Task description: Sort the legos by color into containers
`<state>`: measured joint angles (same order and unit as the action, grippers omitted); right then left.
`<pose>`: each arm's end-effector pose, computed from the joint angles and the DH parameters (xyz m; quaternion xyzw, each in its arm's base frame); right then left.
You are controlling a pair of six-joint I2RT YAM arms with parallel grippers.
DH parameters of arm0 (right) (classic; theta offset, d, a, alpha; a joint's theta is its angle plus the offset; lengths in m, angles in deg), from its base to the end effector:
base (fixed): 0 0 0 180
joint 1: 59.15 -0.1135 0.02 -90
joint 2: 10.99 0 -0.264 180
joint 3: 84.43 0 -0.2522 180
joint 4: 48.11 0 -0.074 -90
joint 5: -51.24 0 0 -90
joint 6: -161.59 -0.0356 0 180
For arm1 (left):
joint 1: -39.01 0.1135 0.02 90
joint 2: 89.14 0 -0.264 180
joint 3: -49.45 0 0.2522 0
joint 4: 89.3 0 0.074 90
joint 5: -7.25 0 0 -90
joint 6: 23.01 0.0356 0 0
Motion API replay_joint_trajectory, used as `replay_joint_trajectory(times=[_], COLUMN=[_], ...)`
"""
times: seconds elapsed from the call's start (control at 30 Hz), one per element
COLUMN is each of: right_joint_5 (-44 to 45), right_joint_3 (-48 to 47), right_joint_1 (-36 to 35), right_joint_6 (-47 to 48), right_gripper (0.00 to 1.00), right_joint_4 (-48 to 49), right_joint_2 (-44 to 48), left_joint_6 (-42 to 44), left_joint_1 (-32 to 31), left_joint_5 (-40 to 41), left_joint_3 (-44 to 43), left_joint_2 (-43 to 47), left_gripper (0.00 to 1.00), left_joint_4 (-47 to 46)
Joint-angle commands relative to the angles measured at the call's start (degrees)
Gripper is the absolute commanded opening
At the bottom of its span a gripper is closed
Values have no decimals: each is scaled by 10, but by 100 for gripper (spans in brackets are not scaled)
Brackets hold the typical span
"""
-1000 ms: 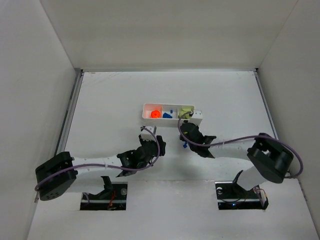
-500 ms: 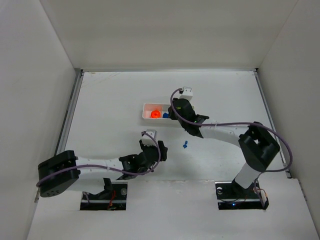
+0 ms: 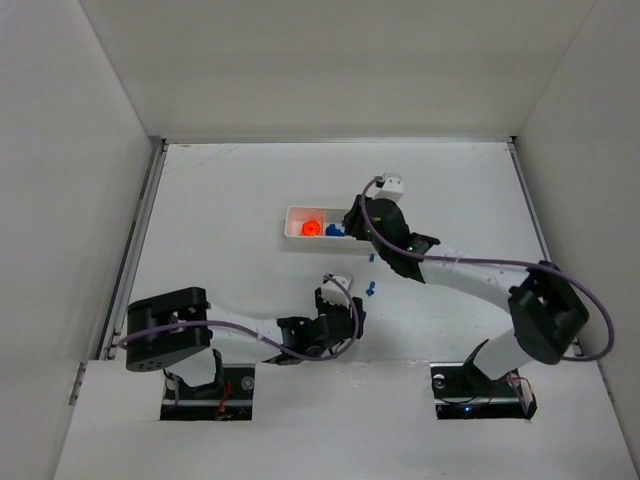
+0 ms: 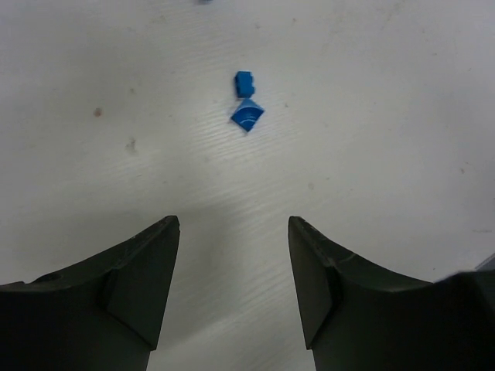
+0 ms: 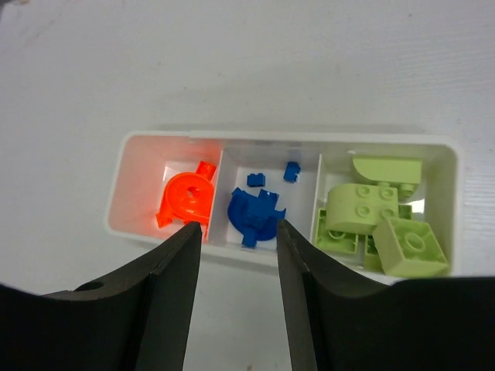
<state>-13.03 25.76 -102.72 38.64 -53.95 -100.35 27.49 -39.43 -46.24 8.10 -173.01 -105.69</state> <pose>0.2646 0.2304 0.2476 0.0422 0.8315 0.1749 0.5256 0.0748 -0.2601 0.1603 0.1124 0.8151 -0.2934 0.4867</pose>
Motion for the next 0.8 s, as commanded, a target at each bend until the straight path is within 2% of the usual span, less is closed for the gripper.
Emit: replay_joint_trajectory(times=[0.0,0.23,0.4,0.6,0.77], right_joint_5=[12,10,8,-15,-36], right_joint_3=[66,192,262,296,307], right_joint_1=[2,13,29,61,85], right_joint_6=[0,-7,-21,-30,-38], right_gripper=[50,50,50,50,50], right_joint_4=[44,57,68,67,68], right_joint_2=[87,217,294,336,354], left_joint_6=[32,53,45,49,44], left_joint_1=[-11,3,5,16,29], left_joint_5=[8,23,72,90,93], left_joint_3=[-48,-115,-159,-205,-205], left_joint_2=[-36,-143,-191,-235,-244], left_gripper=[55,51,49,45,42], left_joint_4=[-39,-32,-4,11,12])
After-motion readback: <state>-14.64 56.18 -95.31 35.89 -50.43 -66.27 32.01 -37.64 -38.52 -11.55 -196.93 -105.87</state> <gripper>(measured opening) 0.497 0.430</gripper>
